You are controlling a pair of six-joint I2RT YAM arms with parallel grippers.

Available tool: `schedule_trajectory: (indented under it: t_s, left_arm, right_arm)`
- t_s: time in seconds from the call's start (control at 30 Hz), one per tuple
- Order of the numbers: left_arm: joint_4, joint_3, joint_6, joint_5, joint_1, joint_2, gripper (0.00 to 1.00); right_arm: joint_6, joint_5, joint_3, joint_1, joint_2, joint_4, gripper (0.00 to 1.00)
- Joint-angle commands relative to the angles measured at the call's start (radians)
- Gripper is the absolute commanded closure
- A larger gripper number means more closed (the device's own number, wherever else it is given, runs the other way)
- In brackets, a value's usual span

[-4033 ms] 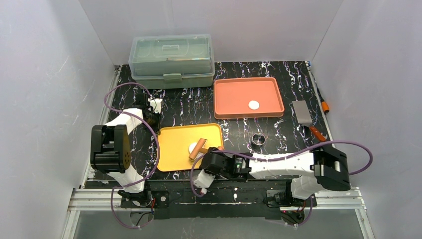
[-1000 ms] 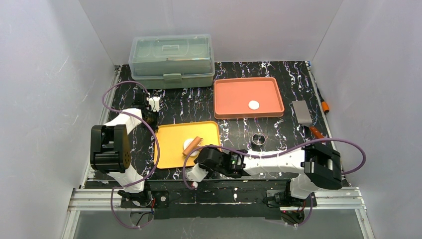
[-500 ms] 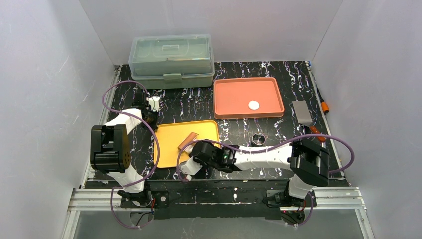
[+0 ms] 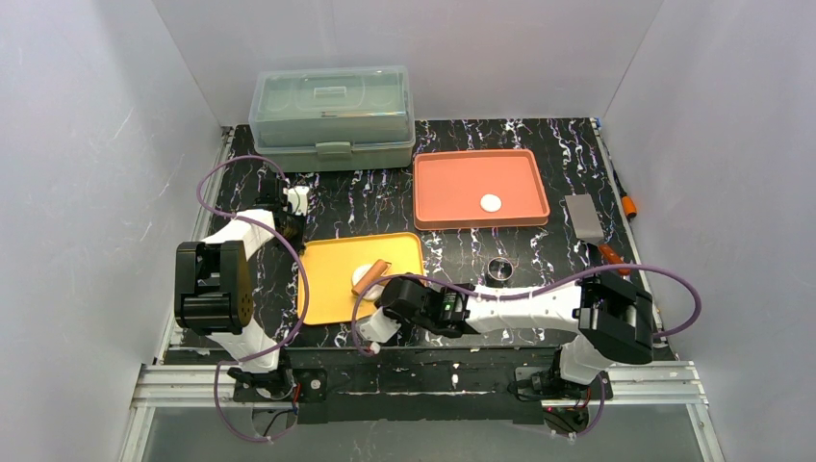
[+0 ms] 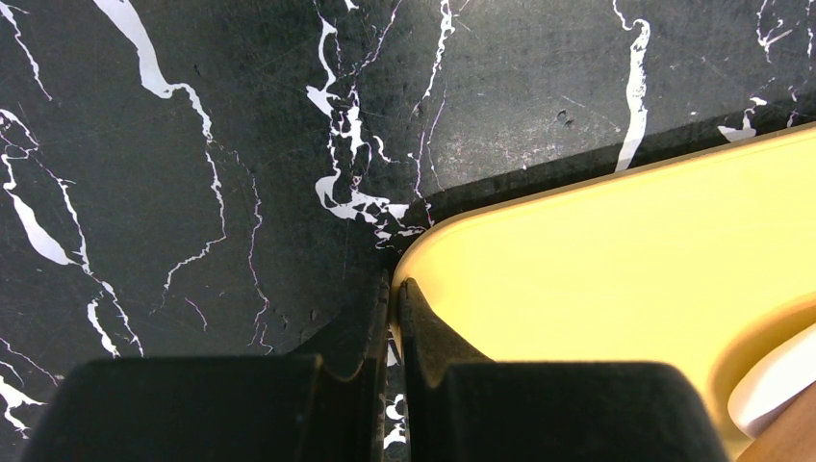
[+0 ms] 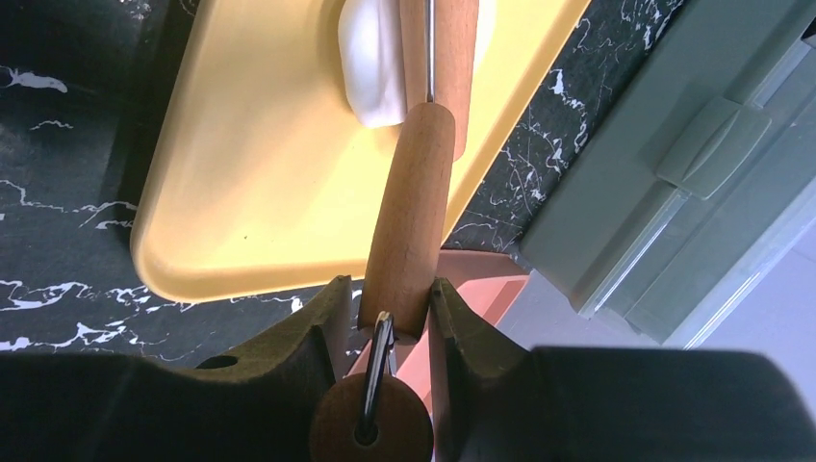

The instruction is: Roll out the dumpling wrappers from the dough

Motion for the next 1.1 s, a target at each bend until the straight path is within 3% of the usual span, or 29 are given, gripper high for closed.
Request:
schedule_trajectory:
  t_s: [0.0, 0.33, 0.7, 1.07]
  left_arm:
    - [-0.041, -0.019, 0.011, 0.005, -0.006, -0.003, 1.0]
    - [-0.037, -0.025, 0.013, 0.0, -0.006, -0.009, 1.0]
    - [-0.035, -0.021, 0.013, 0.002, -0.006, -0.001, 1.0]
    - [-0.037, -0.028, 0.014, -0.001, -0.006, -0.007, 1.0]
  right_arm:
    - [0.033, -0.101, -0.07, 0.002, 0.1, -0.356, 0.99]
    - [-0.033, -0.116, 0.014, -0.039, 0.254, -0.239, 0.99]
    - [0.031, -0.088, -0.073, 0.004, 0.102, -0.37, 0.99]
    - [-0.065, -0.084, 0.046, -0.018, 0.311, -0.212, 0.99]
